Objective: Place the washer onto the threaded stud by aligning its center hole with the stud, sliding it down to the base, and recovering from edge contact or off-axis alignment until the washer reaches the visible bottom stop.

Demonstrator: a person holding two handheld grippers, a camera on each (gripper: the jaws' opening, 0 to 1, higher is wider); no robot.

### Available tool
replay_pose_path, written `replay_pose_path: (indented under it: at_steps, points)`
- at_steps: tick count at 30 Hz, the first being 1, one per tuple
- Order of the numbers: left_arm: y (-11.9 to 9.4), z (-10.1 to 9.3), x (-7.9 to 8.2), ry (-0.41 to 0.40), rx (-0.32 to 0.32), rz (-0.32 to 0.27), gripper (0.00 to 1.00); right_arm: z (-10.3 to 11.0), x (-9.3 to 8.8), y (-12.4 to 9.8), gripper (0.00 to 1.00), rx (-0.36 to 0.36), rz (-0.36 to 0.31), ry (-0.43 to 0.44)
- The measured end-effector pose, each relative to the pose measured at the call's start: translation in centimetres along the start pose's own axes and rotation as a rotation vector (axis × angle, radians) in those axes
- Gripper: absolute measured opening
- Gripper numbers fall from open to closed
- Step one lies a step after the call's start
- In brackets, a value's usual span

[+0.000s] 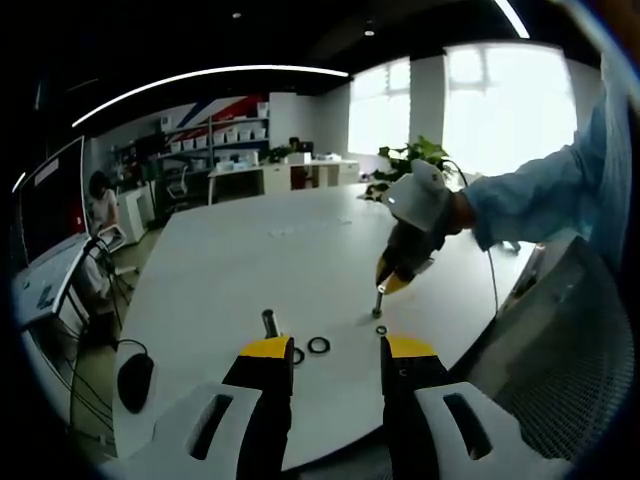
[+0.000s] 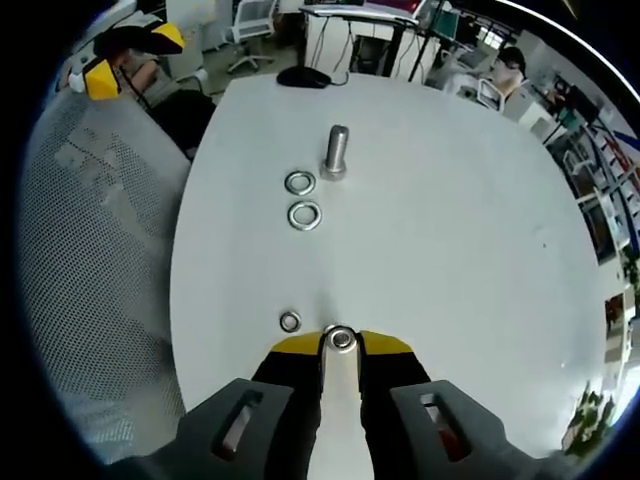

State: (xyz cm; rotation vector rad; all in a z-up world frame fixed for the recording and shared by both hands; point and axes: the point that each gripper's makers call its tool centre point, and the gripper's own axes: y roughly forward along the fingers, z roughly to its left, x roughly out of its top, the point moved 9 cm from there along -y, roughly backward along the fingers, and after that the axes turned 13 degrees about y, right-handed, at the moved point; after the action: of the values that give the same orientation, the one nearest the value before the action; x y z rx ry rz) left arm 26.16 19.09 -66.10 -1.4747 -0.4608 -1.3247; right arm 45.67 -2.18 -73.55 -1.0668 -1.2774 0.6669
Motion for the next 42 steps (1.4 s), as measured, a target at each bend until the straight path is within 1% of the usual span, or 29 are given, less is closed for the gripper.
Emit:
replay_pose_path:
  at_steps: [15,24,33,42]
  points:
    - [-0.04,0.02,0.0,-0.001,0.003,-0.004,0.33,0.19,-0.01,-0.3,0.15,-0.003,-0.013,0.015]
    - [-0.01,0.02,0.01,0.001,0.0,-0.003,0.32,-0.04,-0.17,-0.62,0.1,-0.012,-0.019,0.018]
    - [0.0,0.05,0.03,0.002,0.001,-0.004,0.32,-0.29,0.13,-0.63,0.03,-0.025,-0.032,0.014]
    - [0.0,0.08,0.04,0.001,0.001,-0.002,0.32,-0.37,0.14,-0.23,0.03,-0.025,-0.019,0.008]
